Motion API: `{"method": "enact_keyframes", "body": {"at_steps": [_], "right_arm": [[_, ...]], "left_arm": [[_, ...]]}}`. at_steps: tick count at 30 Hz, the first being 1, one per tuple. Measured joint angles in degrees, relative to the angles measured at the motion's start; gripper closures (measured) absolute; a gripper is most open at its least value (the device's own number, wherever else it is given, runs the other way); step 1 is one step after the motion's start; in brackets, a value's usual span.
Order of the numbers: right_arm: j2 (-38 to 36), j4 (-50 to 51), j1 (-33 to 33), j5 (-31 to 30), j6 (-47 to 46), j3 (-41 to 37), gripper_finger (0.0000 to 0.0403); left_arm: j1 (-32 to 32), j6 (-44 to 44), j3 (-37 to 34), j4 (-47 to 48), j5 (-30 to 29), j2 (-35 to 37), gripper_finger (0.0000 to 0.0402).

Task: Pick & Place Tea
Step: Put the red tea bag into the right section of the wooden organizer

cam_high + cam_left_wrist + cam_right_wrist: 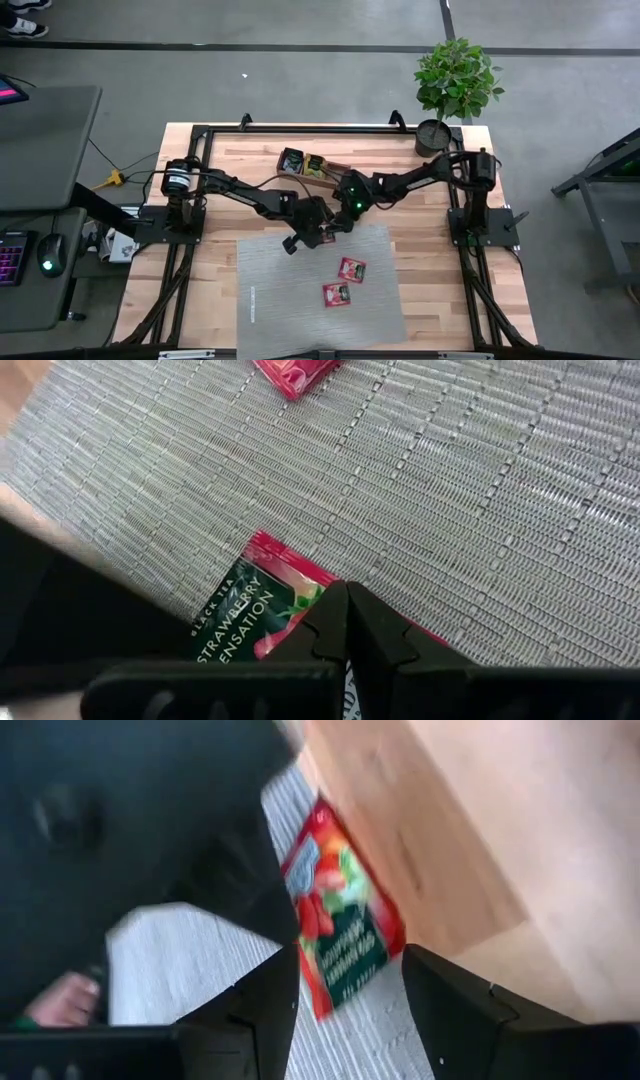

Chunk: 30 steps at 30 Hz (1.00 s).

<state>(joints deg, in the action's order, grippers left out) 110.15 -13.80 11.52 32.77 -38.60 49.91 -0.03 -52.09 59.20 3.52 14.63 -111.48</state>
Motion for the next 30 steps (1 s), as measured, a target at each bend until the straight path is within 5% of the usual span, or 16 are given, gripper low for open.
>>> {"method": "enact_keyframes", "body": {"at_steps": [21,30], "right_arm": [[0.84,4.04,-2.42,-8.39,5.45,2.12,0.0229],[2.92,4.78,-2.81,-9.34,5.6,3.48,0.0307]], "left_arm": [[0.76,1.18,0.02,-0.45,1.42,-0.07,0.0402],[0.76,1.38,0.02,-0.41,1.4,-0.07,0.0402]]}}
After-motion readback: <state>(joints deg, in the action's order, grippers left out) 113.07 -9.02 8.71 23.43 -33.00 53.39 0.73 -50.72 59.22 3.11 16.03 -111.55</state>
